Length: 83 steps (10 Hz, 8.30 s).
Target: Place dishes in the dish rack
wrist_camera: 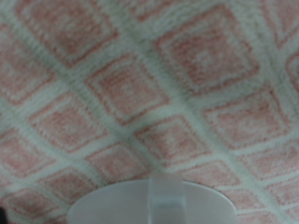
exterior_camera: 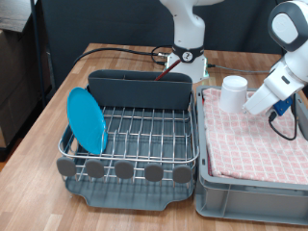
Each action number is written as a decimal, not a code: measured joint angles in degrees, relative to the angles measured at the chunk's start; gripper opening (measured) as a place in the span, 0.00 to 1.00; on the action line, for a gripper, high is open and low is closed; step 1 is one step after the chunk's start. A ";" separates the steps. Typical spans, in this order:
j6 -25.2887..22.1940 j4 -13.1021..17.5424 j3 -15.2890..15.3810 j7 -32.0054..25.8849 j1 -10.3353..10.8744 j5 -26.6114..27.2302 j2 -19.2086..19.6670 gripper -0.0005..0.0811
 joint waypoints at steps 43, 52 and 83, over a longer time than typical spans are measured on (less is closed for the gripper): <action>10.80 20.36 -15.35 10.75 -5.25 5.52 -0.63 0.09; 8.28 32.39 -17.38 7.24 -7.54 9.62 10.07 0.09; -3.14 53.99 -16.51 0.66 -11.54 16.86 30.42 0.91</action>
